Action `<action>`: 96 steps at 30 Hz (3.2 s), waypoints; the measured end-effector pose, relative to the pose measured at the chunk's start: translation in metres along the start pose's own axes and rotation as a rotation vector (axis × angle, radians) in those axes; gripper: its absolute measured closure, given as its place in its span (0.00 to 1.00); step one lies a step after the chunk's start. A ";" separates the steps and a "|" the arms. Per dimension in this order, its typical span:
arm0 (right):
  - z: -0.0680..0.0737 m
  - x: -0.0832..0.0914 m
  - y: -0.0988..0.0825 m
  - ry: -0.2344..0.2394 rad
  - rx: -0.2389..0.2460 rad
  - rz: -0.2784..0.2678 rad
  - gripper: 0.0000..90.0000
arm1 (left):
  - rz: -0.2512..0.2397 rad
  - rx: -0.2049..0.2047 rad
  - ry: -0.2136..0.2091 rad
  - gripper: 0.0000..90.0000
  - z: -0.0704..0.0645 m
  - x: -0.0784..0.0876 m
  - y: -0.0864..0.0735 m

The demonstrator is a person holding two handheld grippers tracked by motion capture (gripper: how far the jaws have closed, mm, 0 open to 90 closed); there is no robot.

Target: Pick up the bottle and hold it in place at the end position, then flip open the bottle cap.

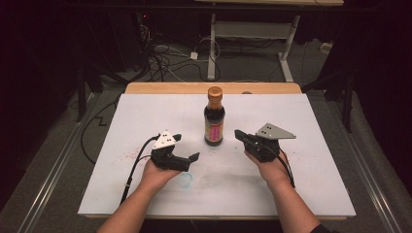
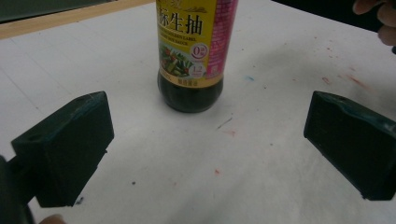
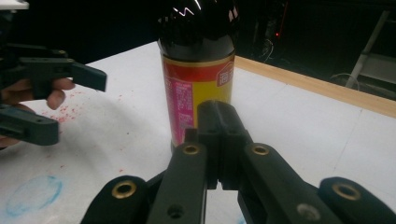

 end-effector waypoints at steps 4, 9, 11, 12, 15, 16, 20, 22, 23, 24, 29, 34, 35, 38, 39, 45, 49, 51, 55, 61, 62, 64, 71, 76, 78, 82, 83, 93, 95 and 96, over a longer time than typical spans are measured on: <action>-0.001 0.002 0.005 0.009 0.003 -0.004 1.00 | 0.001 -0.007 -0.001 0.01 0.004 -0.013 0.008; -0.002 0.005 0.011 0.006 0.010 -0.013 1.00 | -0.001 -0.014 -0.003 0.01 0.009 -0.027 0.020; -0.002 0.005 0.014 0.012 0.007 -0.017 1.00 | 0.003 -0.022 0.002 0.01 0.010 -0.032 0.024; -0.003 0.005 0.015 0.010 0.012 -0.021 1.00 | 0.002 -0.020 -0.002 0.01 0.011 -0.035 0.026; -0.003 0.005 0.017 0.013 0.009 -0.023 1.00 | 0.012 -0.024 -0.009 0.01 0.013 -0.042 0.031; -0.003 0.005 0.018 0.006 0.004 -0.021 1.00 | 0.018 -0.029 -0.006 0.01 0.014 -0.044 0.033; -0.005 0.006 0.023 0.003 0.007 -0.024 1.00 | 0.021 -0.027 -0.016 0.01 0.015 -0.052 0.038; -0.006 0.007 0.025 0.000 -0.001 -0.024 1.00 | 0.014 -0.025 -0.019 0.01 0.015 -0.055 0.040; -0.007 0.007 0.026 0.000 0.002 -0.029 1.00 | 0.018 -0.026 -0.020 0.01 0.015 -0.056 0.041; -0.007 0.007 0.027 -0.001 0.004 -0.029 1.00 | 0.016 -0.027 -0.022 0.01 0.015 -0.057 0.042; -0.008 0.009 0.032 0.003 0.002 -0.027 1.00 | 0.021 -0.038 -0.024 0.01 0.014 -0.063 0.046; -0.010 0.008 0.040 0.002 0.006 -0.029 1.00 | 0.017 -0.039 -0.031 0.01 0.015 -0.072 0.051; -0.010 0.008 0.040 0.002 0.006 -0.029 1.00 | 0.017 -0.039 -0.031 0.01 0.015 -0.072 0.051; -0.013 0.005 0.046 0.006 -0.007 -0.028 1.00 | 0.023 -0.025 -0.031 0.01 0.018 -0.076 0.054; -0.013 0.004 0.048 0.005 -0.009 -0.029 1.00 | 0.018 -0.023 -0.031 0.01 0.018 -0.077 0.055; -0.016 0.003 0.054 0.001 -0.011 -0.028 1.00 | 0.004 -0.011 -0.040 0.03 0.020 -0.080 0.059; -0.016 0.002 0.056 0.010 -0.012 -0.019 1.00 | -0.005 -0.040 -0.042 0.08 0.019 -0.082 0.062; -0.016 0.001 0.057 0.012 -0.009 -0.017 1.00 | -0.008 -0.047 -0.042 0.10 0.017 -0.083 0.063; -0.014 -0.003 0.061 0.020 -0.009 -0.014 1.00 | -0.017 -0.053 -0.052 0.16 0.016 -0.083 0.065; -0.011 -0.006 0.065 0.026 -0.006 -0.010 1.00 | -0.025 -0.047 -0.065 0.27 0.015 -0.082 0.066; -0.010 -0.006 0.066 0.027 -0.002 -0.010 1.00 | -0.027 -0.042 -0.070 0.29 0.015 -0.082 0.066; -0.009 -0.006 0.068 0.027 -0.001 -0.013 1.00 | -0.022 -0.054 -0.064 0.30 0.015 -0.081 0.066; -0.009 -0.007 0.071 0.033 -0.006 -0.009 1.00 | -0.018 -0.046 -0.067 0.29 0.015 -0.081 0.065; -0.009 -0.006 0.077 0.046 0.009 -0.016 1.00 | -0.015 -0.048 -0.067 0.29 0.015 -0.080 0.065; -0.009 -0.006 0.079 0.047 0.012 -0.017 1.00 | -0.016 -0.055 -0.060 0.30 0.014 -0.080 0.065; -0.007 -0.005 0.087 0.051 0.025 -0.022 1.00 | -0.019 -0.062 -0.057 0.31 0.014 -0.080 0.064; -0.007 -0.005 0.087 0.051 0.025 -0.022 1.00 | -0.019 -0.062 -0.057 0.31 0.014 -0.080 0.064; -0.004 -0.003 0.108 0.070 0.031 -0.001 1.00 | -0.034 -0.065 -0.051 0.31 0.014 -0.081 0.063; -0.003 -0.004 0.112 0.072 0.041 0.003 1.00 | -0.034 -0.066 -0.049 0.31 0.014 -0.081 0.063; -0.002 -0.005 0.114 0.075 0.043 0.005 1.00 | -0.035 -0.065 -0.048 0.31 0.014 -0.081 0.063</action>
Point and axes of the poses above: each handheld gripper's, and its own axes: x roughly backward along the jaws, y roughly out of its top, z roughly to its left, the point moved 2 cm from there along -x, roughly forward along the jaws, and after that the axes turned 4 degrees about z, right-handed, at the moved point
